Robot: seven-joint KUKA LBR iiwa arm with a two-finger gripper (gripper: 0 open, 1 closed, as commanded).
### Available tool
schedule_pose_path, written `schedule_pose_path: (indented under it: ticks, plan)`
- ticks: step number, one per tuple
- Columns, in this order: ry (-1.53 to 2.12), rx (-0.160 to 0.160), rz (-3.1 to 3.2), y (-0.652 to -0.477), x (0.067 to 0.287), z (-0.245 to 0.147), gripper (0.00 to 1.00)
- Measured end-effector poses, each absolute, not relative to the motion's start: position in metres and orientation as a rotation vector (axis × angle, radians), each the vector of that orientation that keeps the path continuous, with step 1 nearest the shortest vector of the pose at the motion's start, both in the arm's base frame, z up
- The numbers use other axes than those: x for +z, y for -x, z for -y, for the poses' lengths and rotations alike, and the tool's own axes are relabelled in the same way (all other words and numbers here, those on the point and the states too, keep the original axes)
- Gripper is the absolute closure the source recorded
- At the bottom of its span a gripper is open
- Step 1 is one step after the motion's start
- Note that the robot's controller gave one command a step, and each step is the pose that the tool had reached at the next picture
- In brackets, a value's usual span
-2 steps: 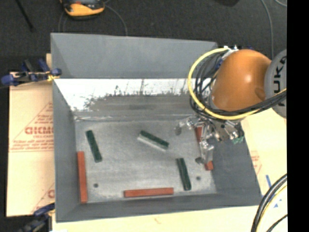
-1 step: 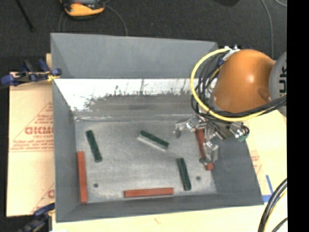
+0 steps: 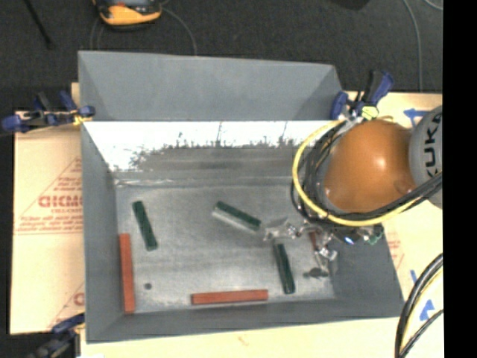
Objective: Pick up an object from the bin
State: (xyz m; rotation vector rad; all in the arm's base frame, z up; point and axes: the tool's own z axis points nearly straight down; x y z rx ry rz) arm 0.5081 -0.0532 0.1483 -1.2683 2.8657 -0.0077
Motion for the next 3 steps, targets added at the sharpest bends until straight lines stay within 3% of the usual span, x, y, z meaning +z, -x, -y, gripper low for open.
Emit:
schedule_pose_path:
  ticks: [1, 2, 3]
  plan:
    - [1.395, 0.000, -2.812, -0.499, 0.103, 0.040, 0.00]
    - [2.045, -0.002, -2.382, -0.520, 0.071, 0.092, 1.00]
    - [2.045, -0.002, -2.381, -0.520, 0.071, 0.091, 1.00]
